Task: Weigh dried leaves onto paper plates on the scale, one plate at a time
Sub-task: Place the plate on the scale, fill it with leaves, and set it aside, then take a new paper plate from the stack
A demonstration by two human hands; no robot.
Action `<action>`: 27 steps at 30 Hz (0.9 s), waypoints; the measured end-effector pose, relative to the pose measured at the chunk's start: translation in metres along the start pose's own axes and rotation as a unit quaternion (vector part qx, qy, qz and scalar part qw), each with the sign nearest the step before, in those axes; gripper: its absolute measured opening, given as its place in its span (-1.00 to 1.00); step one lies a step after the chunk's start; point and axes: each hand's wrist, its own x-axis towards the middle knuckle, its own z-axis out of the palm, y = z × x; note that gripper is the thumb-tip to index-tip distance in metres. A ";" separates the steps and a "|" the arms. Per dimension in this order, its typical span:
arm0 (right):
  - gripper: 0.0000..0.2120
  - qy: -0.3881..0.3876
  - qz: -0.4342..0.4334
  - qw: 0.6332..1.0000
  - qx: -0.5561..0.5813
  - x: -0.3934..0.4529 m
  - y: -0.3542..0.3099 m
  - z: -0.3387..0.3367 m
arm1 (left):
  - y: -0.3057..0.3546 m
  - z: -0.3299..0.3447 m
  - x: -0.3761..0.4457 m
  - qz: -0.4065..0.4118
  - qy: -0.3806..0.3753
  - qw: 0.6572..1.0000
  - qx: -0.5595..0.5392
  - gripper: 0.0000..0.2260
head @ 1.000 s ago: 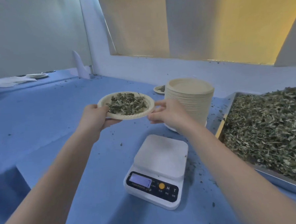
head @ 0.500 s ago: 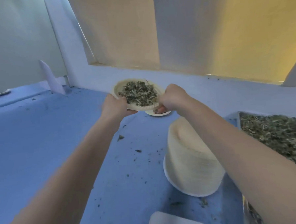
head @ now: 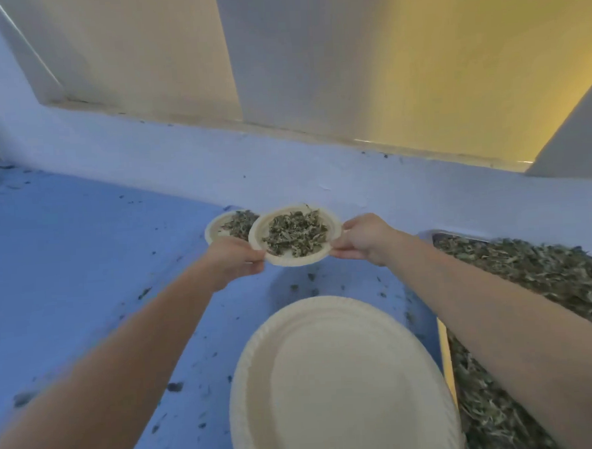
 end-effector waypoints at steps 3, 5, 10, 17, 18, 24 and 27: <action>-0.69 0.007 0.029 0.999 0.023 0.036 0.025 0.010 | -0.023 0.010 0.036 -0.028 0.005 0.999 0.015 -0.89; -0.68 0.020 0.048 0.998 0.020 0.059 0.038 0.016 | -0.035 0.017 0.056 -0.037 0.013 0.999 0.004 -0.75; -0.77 0.094 0.089 0.987 0.098 0.103 0.060 0.022 | -0.046 0.029 0.089 -0.036 0.047 0.997 -0.040 -0.63; -0.93 0.166 0.065 0.978 0.107 0.115 0.069 0.023 | -0.041 0.048 0.097 -0.020 -0.015 0.998 0.061 -0.63; -0.86 0.165 0.061 0.979 0.106 0.109 0.065 0.022 | -0.039 0.050 0.093 -0.017 -0.032 0.995 0.094 -0.71; -0.94 0.117 0.026 0.990 0.075 0.068 0.046 0.015 | -0.020 0.037 0.053 -0.008 -0.078 0.979 0.191 -0.86; -0.71 0.072 -0.014 0.995 0.069 0.037 0.035 0.010 | -0.007 0.026 0.023 0.026 -0.083 0.982 0.170 -0.74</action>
